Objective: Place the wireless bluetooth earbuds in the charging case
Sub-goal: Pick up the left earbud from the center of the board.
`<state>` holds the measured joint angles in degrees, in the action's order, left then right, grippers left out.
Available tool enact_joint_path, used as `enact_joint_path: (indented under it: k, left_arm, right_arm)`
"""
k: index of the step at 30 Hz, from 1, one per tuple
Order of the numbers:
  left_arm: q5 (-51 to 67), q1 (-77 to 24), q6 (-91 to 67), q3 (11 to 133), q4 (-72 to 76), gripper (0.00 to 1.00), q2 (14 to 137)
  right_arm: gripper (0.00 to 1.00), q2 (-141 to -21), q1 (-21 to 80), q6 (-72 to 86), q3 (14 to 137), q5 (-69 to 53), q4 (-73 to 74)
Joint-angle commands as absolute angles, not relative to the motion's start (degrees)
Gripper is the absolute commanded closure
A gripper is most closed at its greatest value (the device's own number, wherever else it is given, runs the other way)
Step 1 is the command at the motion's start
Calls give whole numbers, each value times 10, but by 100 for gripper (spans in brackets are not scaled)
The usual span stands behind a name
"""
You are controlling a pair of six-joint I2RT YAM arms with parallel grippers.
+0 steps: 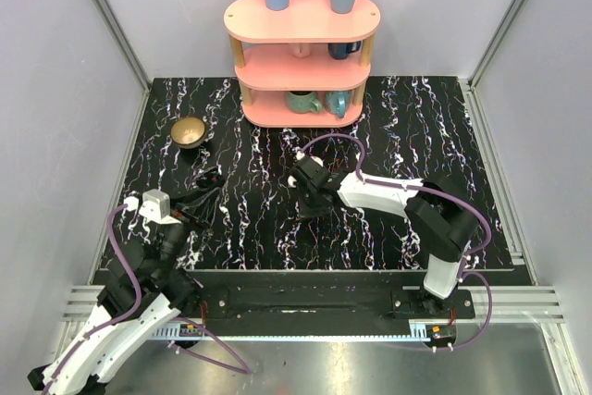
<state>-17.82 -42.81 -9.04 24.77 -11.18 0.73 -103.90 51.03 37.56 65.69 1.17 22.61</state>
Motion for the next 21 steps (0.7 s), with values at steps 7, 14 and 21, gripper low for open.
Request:
enact_joint_path:
  k: [7, 14, 21]
  left_arm:
    - [-187, -429, -93, 265, -110, 100, -72]
    - [-187, -429, -93, 265, -110, 100, -72]
    - [-187, -429, -94, 266, -110, 100, -72]
  right_arm:
    - [100, -1029, 520, 327, 682, 32, 242]
    - [91, -1031, 519, 309, 677, 22, 250]
    - [76, -1035, 519, 312, 682, 24, 250]
